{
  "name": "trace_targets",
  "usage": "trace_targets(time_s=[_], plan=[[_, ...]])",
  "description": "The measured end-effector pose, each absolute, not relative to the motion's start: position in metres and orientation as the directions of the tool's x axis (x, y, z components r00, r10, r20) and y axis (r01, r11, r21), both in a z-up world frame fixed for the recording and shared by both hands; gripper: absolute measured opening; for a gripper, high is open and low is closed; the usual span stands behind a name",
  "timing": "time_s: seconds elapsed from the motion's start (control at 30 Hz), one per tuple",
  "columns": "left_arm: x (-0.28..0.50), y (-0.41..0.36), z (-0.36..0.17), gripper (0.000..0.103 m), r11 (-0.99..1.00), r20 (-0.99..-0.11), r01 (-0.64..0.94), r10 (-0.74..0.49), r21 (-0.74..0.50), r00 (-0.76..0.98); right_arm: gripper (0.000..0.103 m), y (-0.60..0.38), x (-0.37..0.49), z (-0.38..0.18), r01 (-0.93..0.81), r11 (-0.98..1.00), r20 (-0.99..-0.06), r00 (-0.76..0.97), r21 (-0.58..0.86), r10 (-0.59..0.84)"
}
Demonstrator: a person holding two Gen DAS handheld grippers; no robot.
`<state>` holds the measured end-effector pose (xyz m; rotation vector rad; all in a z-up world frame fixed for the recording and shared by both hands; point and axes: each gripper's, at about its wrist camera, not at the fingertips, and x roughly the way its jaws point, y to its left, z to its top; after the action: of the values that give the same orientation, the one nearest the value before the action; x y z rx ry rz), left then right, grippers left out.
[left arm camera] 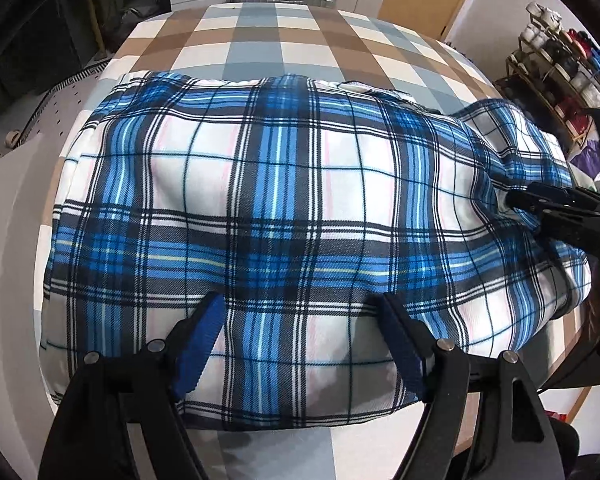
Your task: Fold large clothes
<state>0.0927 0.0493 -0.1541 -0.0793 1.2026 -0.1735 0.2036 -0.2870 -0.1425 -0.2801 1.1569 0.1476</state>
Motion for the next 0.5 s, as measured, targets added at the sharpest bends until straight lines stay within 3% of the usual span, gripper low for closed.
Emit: trace_targets(time_s=[0.1, 0.2, 0.33, 0.4, 0.5], plan=[[0.093, 0.051, -0.151, 0.075, 0.984, -0.92, 0.081, -0.176, -0.158, 0.349, 0.05, -0.289, 0.185, -0.114, -0.268, 0.963, -0.893, 0.439, -0.024, 0.1], [0.094, 0.052, -0.148, 0.074, 0.987, -0.918, 0.065, -0.158, -0.144, 0.364, 0.05, -0.278, 0.156, -0.102, -0.365, 0.922, -0.892, 0.364, 0.129, 0.269], [0.091, 0.048, -0.15, 0.075, 0.995, -0.923, 0.064, -0.096, -0.078, 0.371, 0.056, -0.244, 0.121, -0.132, -0.511, 0.855, -0.916, 0.377, -0.083, 0.136], [0.095, 0.05, -0.155, 0.074, 0.994, -0.926, 0.063, -0.104, -0.087, 0.362, 0.056, -0.243, 0.125, -0.163, -0.505, 0.859, -0.936, 0.335, -0.083, 0.106], [0.099, 0.054, -0.157, 0.074, 0.995, -0.925, 0.052, -0.103, -0.09, 0.366, 0.06, -0.249, 0.132, -0.167, -0.451, 0.892, -0.921, 0.363, -0.04, 0.141]])
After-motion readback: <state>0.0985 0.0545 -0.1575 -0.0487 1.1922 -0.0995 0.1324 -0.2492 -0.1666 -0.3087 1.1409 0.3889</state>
